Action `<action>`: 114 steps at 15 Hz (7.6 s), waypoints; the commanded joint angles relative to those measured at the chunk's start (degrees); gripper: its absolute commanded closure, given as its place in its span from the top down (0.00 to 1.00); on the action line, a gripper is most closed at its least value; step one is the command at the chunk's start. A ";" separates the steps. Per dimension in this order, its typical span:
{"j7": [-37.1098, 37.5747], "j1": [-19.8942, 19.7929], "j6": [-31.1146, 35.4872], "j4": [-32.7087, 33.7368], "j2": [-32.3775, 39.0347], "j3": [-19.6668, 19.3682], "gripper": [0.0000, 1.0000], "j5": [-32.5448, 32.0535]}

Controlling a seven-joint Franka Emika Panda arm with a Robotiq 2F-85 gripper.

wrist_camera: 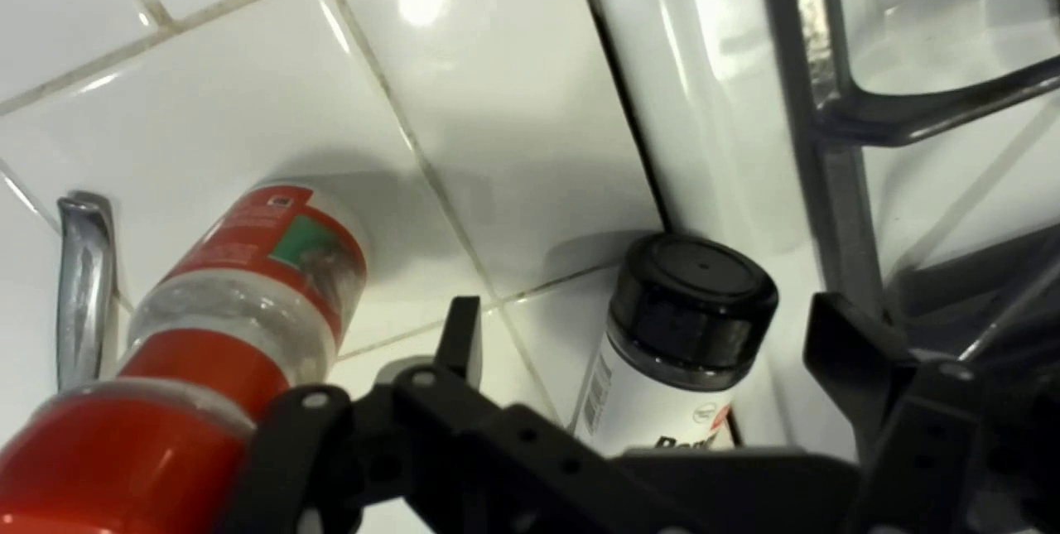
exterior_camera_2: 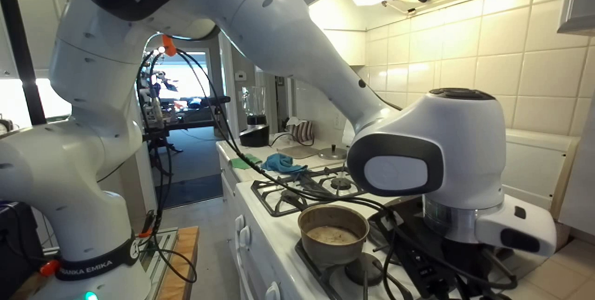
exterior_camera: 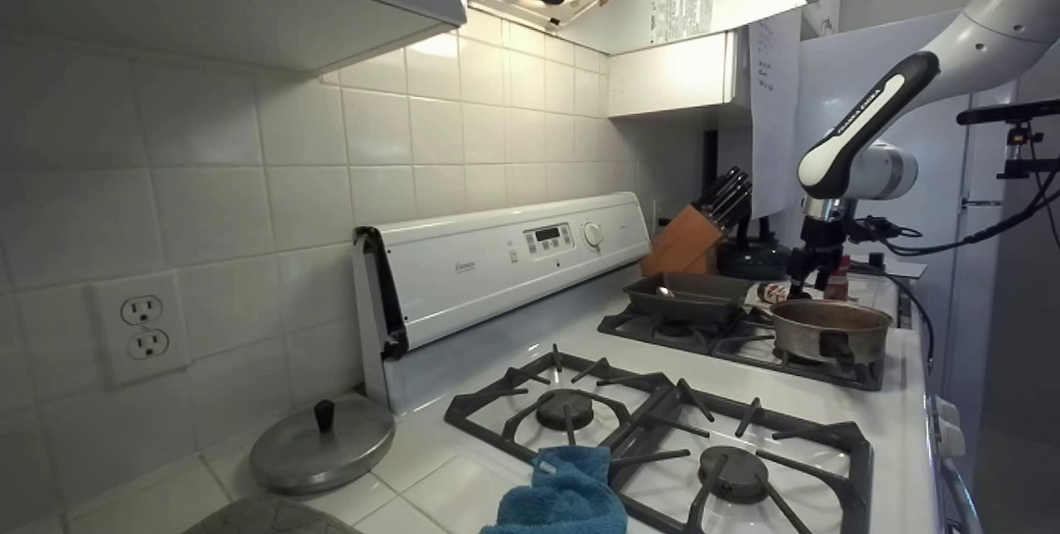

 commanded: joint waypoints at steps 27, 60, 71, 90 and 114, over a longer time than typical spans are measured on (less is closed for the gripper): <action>-9.95 -10.66 5.71 -11.86 -9.57 12.42 0.27 1.98; -21.26 -6.03 -45.60 11.19 -10.28 -4.34 0.52 3.88; -20.04 -6.42 -47.39 16.03 -8.36 -6.13 0.27 2.17; -18.69 -7.39 -49.10 31.41 -0.28 -5.95 0.27 -3.71; -17.53 -7.54 -51.21 41.58 6.36 -4.40 0.27 -4.52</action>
